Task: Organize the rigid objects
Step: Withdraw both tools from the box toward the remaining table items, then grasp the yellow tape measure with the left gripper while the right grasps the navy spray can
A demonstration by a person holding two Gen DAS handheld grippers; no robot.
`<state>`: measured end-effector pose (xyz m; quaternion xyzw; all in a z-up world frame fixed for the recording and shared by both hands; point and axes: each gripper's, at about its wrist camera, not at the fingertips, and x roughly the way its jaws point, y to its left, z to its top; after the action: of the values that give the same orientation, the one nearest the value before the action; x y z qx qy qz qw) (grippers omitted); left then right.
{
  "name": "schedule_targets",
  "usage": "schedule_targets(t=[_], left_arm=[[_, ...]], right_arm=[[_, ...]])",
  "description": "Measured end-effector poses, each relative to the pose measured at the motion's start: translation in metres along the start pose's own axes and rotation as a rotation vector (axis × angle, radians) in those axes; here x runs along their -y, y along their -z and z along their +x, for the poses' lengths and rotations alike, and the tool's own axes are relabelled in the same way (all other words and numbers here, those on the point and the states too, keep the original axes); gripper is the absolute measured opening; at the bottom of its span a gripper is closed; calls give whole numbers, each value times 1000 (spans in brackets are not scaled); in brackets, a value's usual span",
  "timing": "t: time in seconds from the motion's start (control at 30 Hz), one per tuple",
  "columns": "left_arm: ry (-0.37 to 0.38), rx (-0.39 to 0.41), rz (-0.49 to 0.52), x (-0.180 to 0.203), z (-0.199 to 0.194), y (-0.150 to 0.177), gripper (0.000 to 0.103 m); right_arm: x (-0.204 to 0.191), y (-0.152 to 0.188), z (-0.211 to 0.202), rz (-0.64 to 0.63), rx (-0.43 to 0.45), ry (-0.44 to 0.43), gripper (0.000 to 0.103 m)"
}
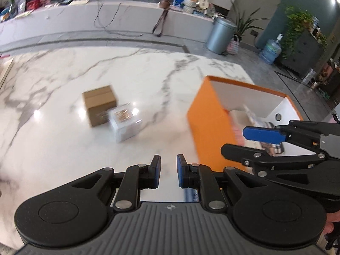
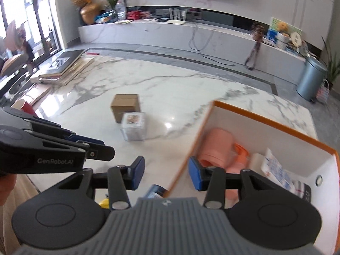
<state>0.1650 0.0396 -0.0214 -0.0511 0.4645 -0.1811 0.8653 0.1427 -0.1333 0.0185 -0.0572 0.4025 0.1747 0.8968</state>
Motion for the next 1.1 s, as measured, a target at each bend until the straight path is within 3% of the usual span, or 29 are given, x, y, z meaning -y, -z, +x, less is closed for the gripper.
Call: schedule_targets(t=[0.3, 0.53, 0.73, 0.87, 1.1], left_arm=[[17, -94, -2, -27, 8, 25, 21], [52, -127, 29, -18, 13, 45, 25], [52, -149, 48, -10, 18, 59, 36], [54, -162, 69, -2, 23, 64, 48], [6, -209, 86, 8, 42, 66, 52]], right_arm=[[-34, -1, 20, -81, -69, -25, 34], [-42, 23, 4, 25, -53, -50, 34], [-32, 48, -5, 135, -86, -71, 34], [-21, 64, -2, 206, -123, -47, 34], [2, 88, 11, 348, -175, -53, 34]])
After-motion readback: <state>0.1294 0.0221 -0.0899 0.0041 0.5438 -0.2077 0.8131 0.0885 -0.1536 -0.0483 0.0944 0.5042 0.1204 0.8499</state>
